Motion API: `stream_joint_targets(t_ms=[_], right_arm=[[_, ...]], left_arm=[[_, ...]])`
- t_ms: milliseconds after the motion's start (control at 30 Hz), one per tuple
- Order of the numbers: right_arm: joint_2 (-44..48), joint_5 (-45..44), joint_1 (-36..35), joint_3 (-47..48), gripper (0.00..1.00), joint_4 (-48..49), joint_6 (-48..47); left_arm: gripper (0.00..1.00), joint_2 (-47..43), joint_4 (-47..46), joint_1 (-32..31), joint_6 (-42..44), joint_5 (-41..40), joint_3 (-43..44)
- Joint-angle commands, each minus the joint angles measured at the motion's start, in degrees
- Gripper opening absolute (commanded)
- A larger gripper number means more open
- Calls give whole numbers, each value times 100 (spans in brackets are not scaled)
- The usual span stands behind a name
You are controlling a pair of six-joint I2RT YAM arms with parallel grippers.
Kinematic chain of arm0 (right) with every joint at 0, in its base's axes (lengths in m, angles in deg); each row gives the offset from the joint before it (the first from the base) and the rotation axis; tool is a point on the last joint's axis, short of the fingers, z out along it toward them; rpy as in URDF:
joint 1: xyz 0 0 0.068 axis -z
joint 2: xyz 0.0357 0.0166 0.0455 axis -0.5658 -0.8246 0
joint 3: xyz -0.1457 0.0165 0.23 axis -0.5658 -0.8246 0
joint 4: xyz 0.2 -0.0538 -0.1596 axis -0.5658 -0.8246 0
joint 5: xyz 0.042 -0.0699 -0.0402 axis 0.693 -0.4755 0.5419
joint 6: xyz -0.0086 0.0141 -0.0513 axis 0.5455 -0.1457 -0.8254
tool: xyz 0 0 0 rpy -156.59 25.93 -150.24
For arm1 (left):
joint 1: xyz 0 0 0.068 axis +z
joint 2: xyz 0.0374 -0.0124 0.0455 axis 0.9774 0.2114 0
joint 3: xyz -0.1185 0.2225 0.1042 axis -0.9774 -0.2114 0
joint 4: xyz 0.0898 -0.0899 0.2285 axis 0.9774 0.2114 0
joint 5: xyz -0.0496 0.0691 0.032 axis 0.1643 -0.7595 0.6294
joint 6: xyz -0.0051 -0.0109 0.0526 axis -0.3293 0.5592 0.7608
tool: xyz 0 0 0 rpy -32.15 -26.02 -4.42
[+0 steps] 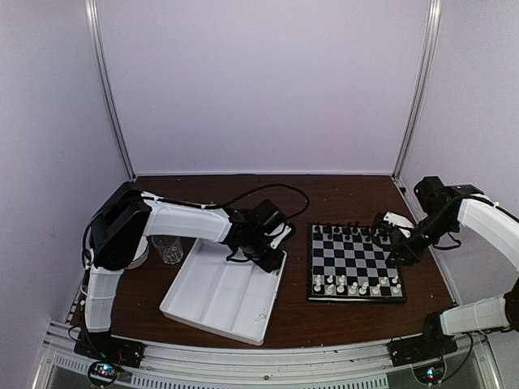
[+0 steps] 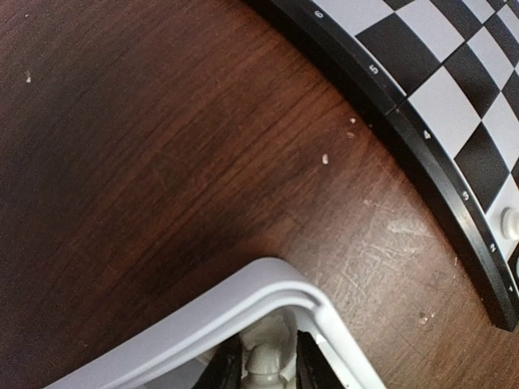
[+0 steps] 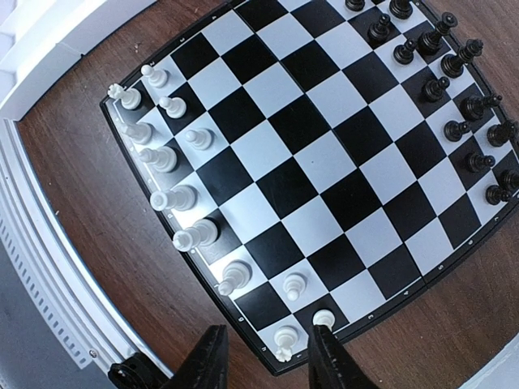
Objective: Set up the chess pieces on the board
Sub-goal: Pick up the knight from the storage box.
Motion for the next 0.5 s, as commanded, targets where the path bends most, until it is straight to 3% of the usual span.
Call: stream_joint_targets(t_ms=[0,267,467], right_arm=[[119,108,2,-43,36,59,31],[104,123,-5,-44,36,68,27],[57,154,-4,-21,36,62,31]], left_arm=[[25,105,105,15,114,-130,84],[31,-58,401,-94,155,-415,-90],[29,-225,531,-119,139,-656,-280]])
